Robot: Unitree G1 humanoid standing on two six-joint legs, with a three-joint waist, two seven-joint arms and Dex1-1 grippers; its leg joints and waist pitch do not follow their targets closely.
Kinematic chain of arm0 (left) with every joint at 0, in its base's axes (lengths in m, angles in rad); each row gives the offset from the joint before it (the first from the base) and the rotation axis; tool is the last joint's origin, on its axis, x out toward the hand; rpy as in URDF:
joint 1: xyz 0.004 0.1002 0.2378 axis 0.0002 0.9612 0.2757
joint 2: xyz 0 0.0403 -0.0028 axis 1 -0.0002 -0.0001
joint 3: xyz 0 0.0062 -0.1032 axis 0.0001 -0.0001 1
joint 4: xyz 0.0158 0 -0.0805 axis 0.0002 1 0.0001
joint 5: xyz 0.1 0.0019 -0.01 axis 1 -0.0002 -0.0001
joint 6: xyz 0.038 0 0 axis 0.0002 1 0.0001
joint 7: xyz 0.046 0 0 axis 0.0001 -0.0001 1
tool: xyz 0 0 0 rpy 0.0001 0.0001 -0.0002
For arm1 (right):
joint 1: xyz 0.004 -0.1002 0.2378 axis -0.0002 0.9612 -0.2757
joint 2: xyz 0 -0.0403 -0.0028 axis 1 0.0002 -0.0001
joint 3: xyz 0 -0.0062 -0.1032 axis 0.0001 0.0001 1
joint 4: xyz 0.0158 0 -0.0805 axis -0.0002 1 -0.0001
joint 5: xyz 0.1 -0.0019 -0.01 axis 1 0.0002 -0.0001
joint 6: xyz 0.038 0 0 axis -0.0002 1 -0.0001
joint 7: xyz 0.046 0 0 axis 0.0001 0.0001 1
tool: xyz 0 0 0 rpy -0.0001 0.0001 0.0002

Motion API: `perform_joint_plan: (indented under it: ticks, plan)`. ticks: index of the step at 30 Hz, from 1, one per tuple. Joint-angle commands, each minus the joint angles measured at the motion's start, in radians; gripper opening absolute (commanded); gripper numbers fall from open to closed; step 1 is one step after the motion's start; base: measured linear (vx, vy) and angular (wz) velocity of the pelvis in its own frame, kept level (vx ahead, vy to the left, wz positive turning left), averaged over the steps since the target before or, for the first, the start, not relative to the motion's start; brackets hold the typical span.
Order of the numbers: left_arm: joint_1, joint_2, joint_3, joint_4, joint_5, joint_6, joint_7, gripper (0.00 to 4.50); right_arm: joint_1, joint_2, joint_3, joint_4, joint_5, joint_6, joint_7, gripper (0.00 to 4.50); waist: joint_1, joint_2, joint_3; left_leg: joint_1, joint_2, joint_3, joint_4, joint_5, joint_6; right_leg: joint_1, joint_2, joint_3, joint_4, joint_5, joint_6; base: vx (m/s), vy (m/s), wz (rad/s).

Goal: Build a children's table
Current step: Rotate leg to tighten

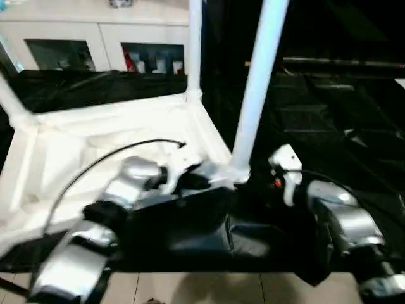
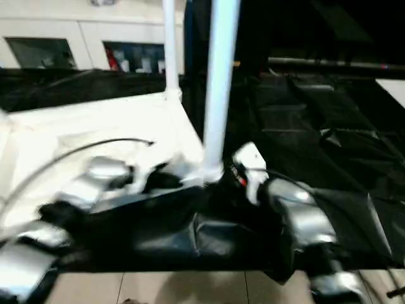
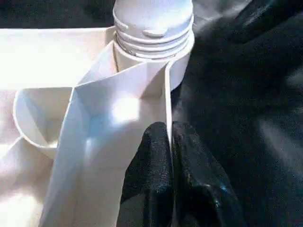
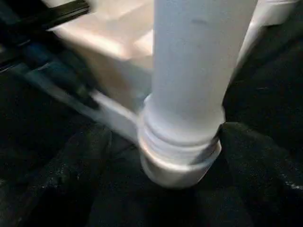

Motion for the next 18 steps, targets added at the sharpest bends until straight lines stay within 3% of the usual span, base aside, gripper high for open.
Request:
perform_joint_plan:
  ticks: [1,5,11,18]
  plan:
    - [0.035,0.023,-0.043,-0.037,0.011,-0.007,-0.07,0.0,0.006,-0.02,0.036,-0.016,-0.014,0.007,0.061,3.96,0.011,-0.004,-0.069,0.015,0.061,-0.029,-0.059,-0.174,0.078,0.046,-0.076,0.04,-0.062,-0.129,-0.249,0.0,0.0,0.0]
    - [0.071,0.059,-0.052,-0.122,-0.017,0.01,-0.14,0.0,-0.006,-0.016,0.039,-0.011,-0.012,0.019,0.063,3.96,0.012,0.001,-0.064,0.021,0.065,-0.028,-0.063,-0.217,0.058,0.042,-0.075,0.037,-0.065,-0.162,-0.267,0.0,0.0,0.0]
    - [0.104,0.077,-0.052,-0.193,-0.042,0.036,-0.189,0.0,-0.014,-0.008,0.052,-0.026,0.002,0.041,0.082,3.96,0.015,0.0,-0.059,0.026,0.066,-0.03,-0.071,-0.283,0.015,0.036,-0.075,0.041,-0.071,-0.249,-0.245,0.0,0.0,0.0]
    - [0.109,0.077,-0.05,-0.208,-0.037,0.051,-0.165,0.0,-0.027,0.0,0.063,-0.001,-0.009,0.033,0.098,3.43,0.021,-0.004,-0.061,0.025,0.064,-0.029,-0.069,-0.251,0.015,0.038,-0.077,0.042,-0.068,-0.23,-0.232,0.0,0.0,0.0]
